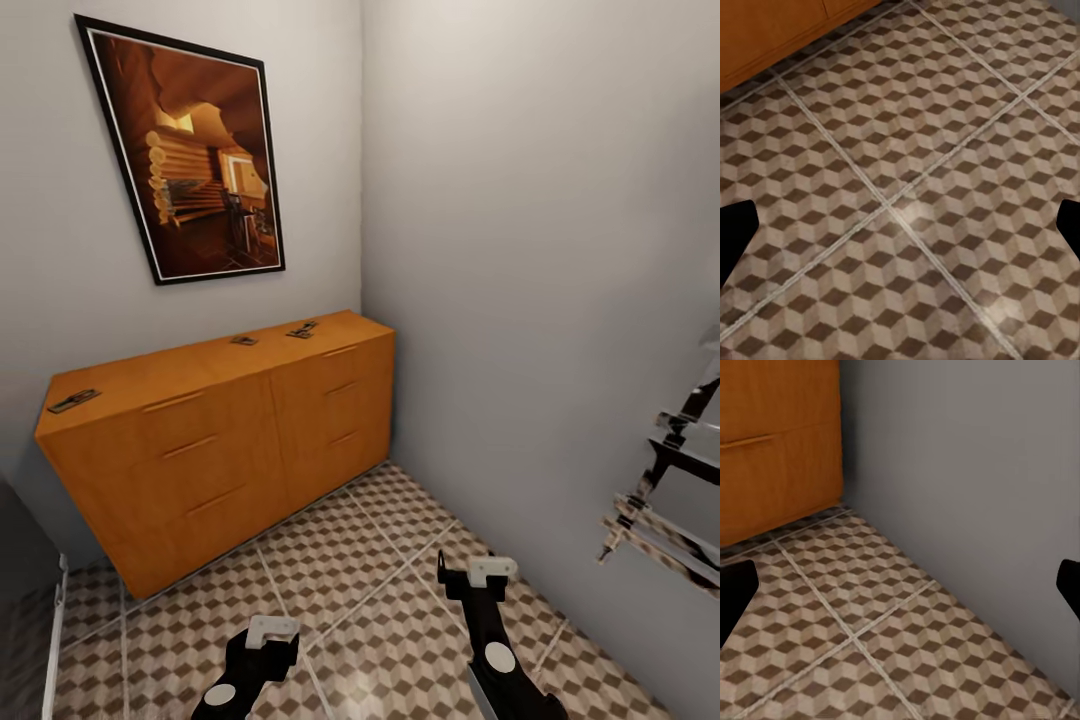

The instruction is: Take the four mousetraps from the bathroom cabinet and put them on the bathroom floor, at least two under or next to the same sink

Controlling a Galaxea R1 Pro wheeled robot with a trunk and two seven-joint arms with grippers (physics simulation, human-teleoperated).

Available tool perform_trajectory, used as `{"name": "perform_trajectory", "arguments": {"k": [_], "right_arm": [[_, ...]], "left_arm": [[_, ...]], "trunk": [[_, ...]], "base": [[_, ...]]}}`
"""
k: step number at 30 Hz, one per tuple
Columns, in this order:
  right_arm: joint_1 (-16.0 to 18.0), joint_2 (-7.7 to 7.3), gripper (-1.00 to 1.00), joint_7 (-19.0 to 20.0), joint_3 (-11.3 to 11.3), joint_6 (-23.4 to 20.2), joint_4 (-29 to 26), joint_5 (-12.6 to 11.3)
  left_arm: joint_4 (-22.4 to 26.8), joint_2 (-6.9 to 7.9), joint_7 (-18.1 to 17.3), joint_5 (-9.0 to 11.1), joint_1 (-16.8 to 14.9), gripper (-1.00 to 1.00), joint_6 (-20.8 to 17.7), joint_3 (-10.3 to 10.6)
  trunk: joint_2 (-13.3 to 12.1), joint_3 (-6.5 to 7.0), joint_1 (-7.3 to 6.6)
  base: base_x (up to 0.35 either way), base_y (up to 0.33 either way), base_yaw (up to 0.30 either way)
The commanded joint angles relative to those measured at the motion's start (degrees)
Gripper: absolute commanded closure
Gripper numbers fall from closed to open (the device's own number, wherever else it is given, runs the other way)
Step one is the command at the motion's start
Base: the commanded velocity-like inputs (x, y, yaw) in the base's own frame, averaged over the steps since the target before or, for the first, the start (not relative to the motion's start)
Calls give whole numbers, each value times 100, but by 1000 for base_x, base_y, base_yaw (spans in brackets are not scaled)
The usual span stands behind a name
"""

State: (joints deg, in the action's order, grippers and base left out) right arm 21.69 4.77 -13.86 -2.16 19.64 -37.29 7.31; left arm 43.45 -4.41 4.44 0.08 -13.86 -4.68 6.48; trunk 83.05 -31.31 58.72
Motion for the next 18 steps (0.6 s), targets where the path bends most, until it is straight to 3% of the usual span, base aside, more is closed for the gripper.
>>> {"name": "perform_trajectory", "arguments": {"k": [1,18], "right_arm": [[2,-2,-100,-56,-12,-5,2,60],[2,-2,-100,-64,-6,-5,2,60]], "left_arm": [[9,2,39,1,-3,-100,-33,20],[14,2,35,1,-3,-100,-33,20]], "trunk": [[3,-6,1],[3,-6,1]], "base": [[84,-266,287],[11,-238,287]]}}
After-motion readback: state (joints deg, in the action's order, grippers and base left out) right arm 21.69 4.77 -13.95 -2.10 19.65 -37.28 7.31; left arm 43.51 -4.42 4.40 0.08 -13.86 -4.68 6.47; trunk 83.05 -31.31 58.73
